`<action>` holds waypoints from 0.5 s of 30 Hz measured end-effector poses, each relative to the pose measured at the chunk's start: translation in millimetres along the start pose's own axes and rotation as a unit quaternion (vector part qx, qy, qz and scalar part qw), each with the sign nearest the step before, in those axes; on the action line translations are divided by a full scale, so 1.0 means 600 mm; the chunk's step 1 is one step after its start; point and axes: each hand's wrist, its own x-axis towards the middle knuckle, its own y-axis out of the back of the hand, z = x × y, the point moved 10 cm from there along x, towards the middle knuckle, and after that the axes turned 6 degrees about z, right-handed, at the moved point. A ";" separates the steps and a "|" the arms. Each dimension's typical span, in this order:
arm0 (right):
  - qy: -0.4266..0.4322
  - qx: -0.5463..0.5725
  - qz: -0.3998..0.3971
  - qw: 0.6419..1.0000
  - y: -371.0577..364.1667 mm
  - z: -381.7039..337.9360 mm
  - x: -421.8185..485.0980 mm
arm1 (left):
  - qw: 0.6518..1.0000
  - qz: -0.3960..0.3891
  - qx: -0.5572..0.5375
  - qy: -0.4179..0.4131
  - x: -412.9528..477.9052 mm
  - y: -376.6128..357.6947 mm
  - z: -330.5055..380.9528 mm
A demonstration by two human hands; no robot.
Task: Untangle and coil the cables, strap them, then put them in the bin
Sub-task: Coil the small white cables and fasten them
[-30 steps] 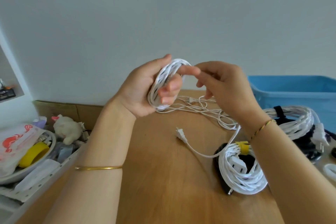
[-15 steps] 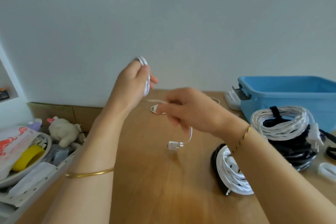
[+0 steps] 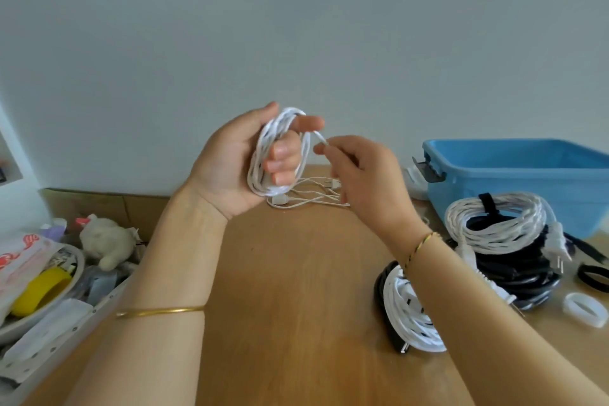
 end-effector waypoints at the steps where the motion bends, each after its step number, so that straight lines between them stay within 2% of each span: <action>1: -0.016 0.007 -0.026 1.000 -0.015 0.006 -0.006 | 0.999 0.018 -0.039 -0.016 0.003 0.004 0.006; 5: -0.058 0.039 -0.120 0.990 -0.064 0.012 -0.028 | 0.986 0.080 -0.132 -0.070 0.007 0.027 0.018; 11: -0.093 0.055 -0.169 0.980 -0.085 0.018 -0.039 | 0.970 0.151 -0.128 -0.143 0.007 0.050 0.033; 15: -0.113 0.014 -0.244 0.963 -0.106 0.016 -0.062 | 0.947 0.235 -0.096 -0.198 -0.001 0.088 0.045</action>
